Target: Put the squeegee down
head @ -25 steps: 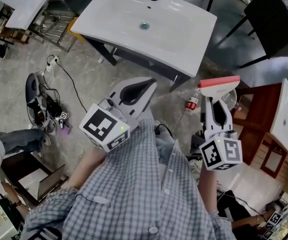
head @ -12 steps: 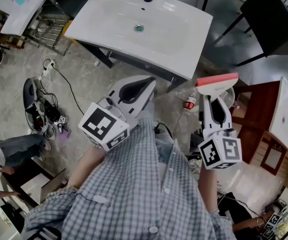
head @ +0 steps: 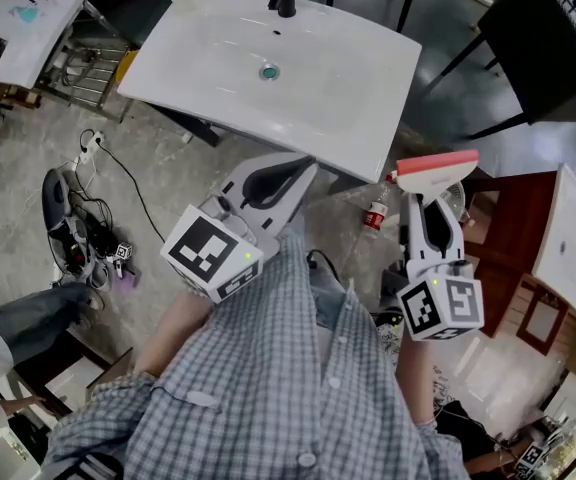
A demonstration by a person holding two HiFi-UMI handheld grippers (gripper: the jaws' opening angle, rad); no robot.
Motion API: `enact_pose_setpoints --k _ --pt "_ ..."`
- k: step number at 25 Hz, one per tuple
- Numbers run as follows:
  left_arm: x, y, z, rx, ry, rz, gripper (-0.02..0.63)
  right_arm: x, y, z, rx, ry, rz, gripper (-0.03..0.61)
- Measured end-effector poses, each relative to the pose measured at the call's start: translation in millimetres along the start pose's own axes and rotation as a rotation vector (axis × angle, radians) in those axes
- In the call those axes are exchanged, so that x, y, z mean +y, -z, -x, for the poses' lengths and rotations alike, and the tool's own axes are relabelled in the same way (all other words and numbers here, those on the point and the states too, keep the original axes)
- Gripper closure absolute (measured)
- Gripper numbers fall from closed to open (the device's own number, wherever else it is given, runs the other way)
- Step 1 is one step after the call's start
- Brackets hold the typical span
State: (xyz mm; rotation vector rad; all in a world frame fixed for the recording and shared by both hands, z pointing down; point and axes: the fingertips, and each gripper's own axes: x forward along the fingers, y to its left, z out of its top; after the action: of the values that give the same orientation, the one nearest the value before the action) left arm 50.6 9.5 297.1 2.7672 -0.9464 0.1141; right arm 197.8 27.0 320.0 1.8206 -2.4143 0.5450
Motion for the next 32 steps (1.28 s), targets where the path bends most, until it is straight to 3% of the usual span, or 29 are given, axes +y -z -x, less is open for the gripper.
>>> enact_pose_setpoints --k 13,25,32 --pt "58.3 -15.9 -40.0 0.012 0.018 0.017 0.607 -13.6 -19.7 -71.9 0.027 0.015 0.005 0.495" --pt "114.7 -22.7 -74.5 0.042 0.064 0.011 0.607 -24.7 -30.8 -144.4 0.07 0.054 0.059 0.495" --pt "143.5 -23.7 -96.8 0.058 0.094 0.031 0.607 -36.9 -23.1 -182.7 0.147 0.056 0.126 0.495"
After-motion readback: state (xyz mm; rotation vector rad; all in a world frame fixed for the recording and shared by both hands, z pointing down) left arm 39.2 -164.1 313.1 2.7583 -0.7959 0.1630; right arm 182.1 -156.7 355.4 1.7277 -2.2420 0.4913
